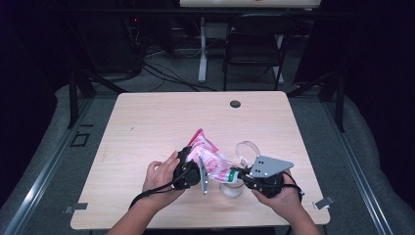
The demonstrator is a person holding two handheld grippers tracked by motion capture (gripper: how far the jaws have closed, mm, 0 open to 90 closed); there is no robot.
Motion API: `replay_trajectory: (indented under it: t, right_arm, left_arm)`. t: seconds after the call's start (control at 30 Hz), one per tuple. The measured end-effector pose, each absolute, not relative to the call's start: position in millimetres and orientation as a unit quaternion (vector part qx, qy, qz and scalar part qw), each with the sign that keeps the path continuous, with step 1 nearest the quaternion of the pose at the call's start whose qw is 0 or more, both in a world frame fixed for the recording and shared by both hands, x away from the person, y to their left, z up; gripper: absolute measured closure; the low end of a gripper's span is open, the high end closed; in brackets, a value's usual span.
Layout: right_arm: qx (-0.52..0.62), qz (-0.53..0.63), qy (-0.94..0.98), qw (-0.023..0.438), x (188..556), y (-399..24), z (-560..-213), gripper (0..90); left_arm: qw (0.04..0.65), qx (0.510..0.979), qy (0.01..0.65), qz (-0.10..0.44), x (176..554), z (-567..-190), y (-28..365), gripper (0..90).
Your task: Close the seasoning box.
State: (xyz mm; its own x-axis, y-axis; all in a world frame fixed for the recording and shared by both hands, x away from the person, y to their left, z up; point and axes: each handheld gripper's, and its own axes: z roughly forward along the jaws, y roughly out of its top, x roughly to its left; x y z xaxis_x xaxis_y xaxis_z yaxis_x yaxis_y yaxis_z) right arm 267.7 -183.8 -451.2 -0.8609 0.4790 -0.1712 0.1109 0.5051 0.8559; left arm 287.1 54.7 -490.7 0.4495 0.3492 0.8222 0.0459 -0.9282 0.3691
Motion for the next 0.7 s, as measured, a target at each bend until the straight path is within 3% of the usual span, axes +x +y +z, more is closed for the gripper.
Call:
replay_trajectory:
  t: [0.7]
  right_arm:
    - [0.178, 0.465, 0.844, 0.198, 269.0, -185.3, -452.6, 90.0]
  left_arm:
    - [0.137, 0.829, 0.1, 0.533, 286.0, -488.1, 52.6, 60.2]
